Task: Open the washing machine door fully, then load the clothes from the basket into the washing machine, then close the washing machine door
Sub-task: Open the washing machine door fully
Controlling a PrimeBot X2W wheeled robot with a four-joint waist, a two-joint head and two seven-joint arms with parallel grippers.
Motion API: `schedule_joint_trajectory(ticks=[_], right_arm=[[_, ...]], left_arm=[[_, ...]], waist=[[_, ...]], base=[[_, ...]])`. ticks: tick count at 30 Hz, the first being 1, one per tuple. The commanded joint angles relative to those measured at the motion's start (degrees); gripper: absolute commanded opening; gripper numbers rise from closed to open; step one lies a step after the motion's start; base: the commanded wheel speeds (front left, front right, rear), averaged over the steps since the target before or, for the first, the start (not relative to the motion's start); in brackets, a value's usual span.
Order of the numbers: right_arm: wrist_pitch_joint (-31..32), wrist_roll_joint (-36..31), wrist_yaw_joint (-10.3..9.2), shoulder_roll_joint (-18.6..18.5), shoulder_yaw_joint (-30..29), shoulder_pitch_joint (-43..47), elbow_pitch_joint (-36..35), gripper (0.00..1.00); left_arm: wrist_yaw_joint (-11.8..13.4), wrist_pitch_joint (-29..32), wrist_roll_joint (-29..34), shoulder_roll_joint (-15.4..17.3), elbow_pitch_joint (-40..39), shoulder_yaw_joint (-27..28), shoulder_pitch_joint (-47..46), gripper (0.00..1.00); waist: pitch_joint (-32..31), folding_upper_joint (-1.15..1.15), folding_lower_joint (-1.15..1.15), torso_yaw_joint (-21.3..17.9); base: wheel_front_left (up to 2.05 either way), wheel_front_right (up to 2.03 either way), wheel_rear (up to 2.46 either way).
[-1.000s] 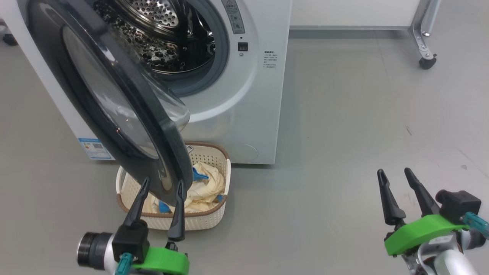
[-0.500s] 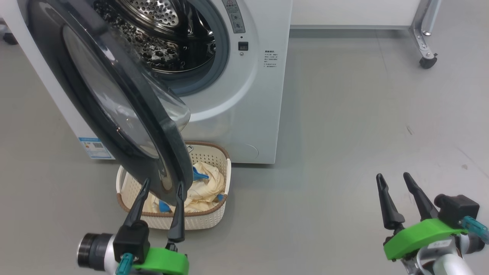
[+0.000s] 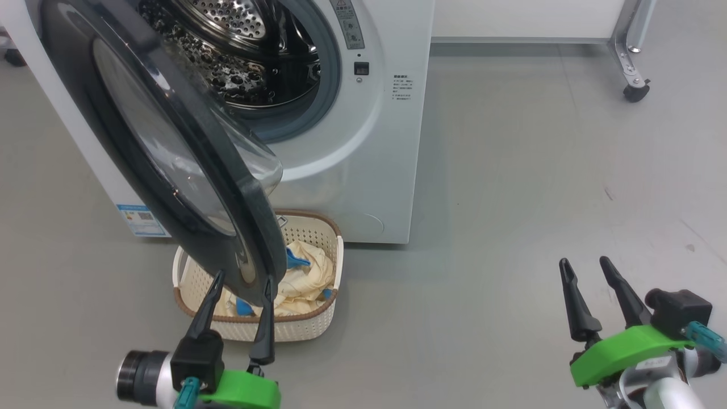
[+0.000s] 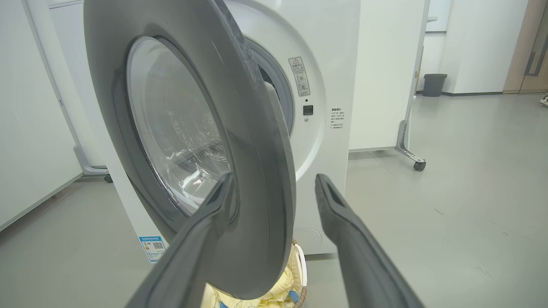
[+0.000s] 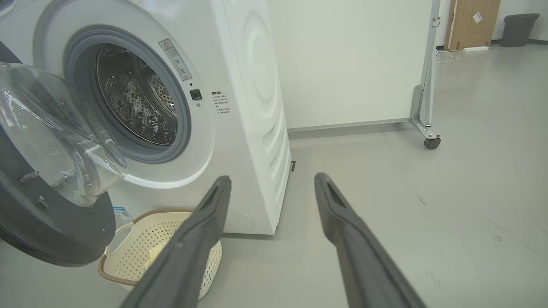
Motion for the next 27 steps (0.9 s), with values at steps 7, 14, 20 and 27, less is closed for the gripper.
schedule_joint_trajectory(ticks=[7, 14, 20, 27], right_arm=[[0.0, -0.2, -0.15, -1.0, 0.9, -1.6, -1.6, 1.0], [0.2, -0.3, -0.15, -1.0, 1.1, -1.6, -1.3, 1.0], [0.5, -0.4, -0.15, -0.9, 1.3, -1.8, -0.9, 1.0], [0.2, -0.5, -0.15, -0.6, 1.0, -2.0, -0.4, 1.0]], left_arm=[[-0.2, -0.6, 0.2, 0.1, -1.4, 1.9, -1.8, 1.0], [-1.1, -0.6, -0.5, 0.1, -0.6, 1.9, -1.9, 0.0], [-1.3, -0.6, -0.9, 0.0, -1.3, 2.6, -1.9, 0.0], [-1.5, -0.6, -2.2, 0.0, -5.0, 5.3, -2.6, 0.0]], waist=[[-0.1, 0.0, 0.0, 0.1], [-0.3, 0.0, 0.0, 0.4], [-0.6, 0.0, 0.0, 0.6], [-0.6, 0.0, 0.0, 0.5]], base=[[0.0, 0.0, 0.0], [0.0, 0.0, 0.0], [0.0, 0.0, 0.0], [0.0, 0.0, 0.0]])
